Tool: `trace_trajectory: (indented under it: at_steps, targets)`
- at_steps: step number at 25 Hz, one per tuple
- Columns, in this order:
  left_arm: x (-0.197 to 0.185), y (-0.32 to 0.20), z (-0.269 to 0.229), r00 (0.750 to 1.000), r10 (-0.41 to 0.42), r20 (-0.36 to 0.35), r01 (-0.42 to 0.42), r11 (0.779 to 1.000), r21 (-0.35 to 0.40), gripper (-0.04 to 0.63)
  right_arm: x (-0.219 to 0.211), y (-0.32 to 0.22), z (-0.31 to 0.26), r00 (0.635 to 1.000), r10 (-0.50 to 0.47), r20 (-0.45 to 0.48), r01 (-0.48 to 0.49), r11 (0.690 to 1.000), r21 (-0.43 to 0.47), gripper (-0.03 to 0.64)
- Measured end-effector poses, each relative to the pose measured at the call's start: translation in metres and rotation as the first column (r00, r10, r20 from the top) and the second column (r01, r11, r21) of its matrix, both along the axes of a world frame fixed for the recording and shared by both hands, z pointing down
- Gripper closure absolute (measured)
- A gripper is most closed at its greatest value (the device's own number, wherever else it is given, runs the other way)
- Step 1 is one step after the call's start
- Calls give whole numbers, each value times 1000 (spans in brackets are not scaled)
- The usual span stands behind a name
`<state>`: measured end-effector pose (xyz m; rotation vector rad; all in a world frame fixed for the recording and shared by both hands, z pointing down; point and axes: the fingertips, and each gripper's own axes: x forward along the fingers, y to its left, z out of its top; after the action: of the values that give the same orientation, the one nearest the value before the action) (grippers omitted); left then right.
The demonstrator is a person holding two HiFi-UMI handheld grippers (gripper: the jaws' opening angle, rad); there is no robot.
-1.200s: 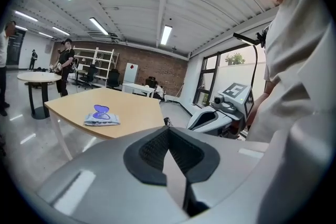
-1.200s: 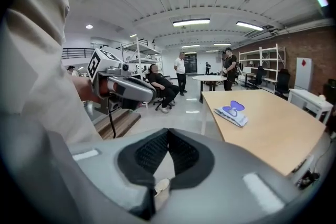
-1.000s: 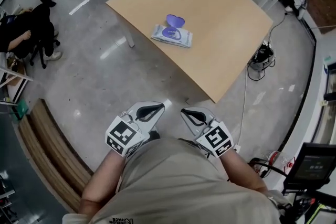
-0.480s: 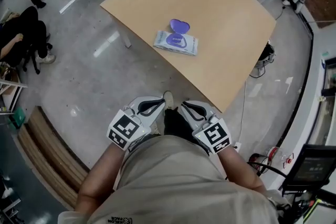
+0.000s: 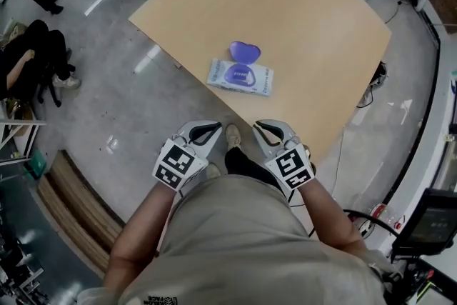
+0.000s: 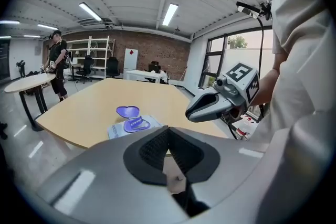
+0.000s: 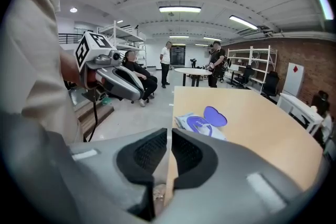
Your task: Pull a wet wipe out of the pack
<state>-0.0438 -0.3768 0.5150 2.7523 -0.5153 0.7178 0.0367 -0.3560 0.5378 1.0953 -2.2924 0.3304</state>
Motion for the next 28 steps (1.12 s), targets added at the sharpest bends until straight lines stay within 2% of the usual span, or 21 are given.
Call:
trace_trajectory:
  at_steps: [7,11,15,20,28]
  targets:
    - [20,-78,48,994,-66,89,70,997,-36,589,37,-73,44,998,-19,-65,16,999,-39,591]
    - [44,-120,79,988,-91,128,97,994,-45,589,62,-113,74,996,-38,-77,33,998,-57,570]
    - [65,-138,109,978,-102,183,116,991,-69,589,84,-134,102,995,-52,-86,44,995,-86,552]
    - [46,-143,125,967,-90,240,116,988,-97,589,61,-143,112,993,-57,-100,46,993,-108,548]
    - [41,-152,150,948,-95,305,137,983,-119,589,47,-157,126,992,-83,-95,72,990,-119,548]
